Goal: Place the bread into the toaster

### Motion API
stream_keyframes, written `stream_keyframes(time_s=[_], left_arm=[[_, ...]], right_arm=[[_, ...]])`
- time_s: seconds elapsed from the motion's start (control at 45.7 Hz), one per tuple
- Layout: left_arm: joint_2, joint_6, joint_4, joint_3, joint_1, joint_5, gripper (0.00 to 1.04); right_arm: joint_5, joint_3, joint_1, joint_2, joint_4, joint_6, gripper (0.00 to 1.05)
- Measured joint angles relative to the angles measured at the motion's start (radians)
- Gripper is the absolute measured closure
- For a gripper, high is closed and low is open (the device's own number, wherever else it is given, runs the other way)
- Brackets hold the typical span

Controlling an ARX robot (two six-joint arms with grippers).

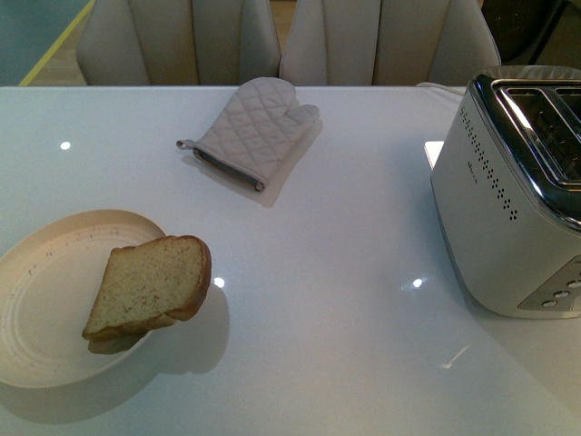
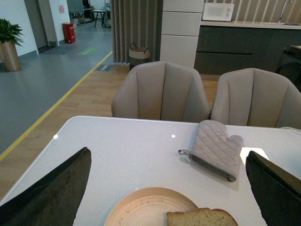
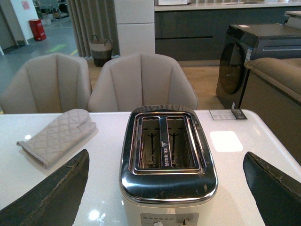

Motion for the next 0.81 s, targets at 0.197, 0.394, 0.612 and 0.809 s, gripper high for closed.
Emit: stream_keyframes(time_s=[0.197,0.394,0.612,0.809], left_arm=[[0.000,0.000,0.000,0.000,0.000,0.000,0.07],[0.000,0.000,0.000,0.000,0.000,0.000,0.07],[0.060,-0.087,-0.132,0.050,-0.026,-0.087,0.07],[0.495,-0.443,-0.293,0.261,0.032,-0.056,0.07]], right_arm=[[0.000,0.000,0.000,0.000,0.000,0.000,0.09],[0.000,0.000,0.000,0.000,0.000,0.000,0.09],[0.000,0.000,0.000,0.000,0.000,0.000,0.09],[-0.003,0.000,0.000,0.000,0.000,0.000,0.09]])
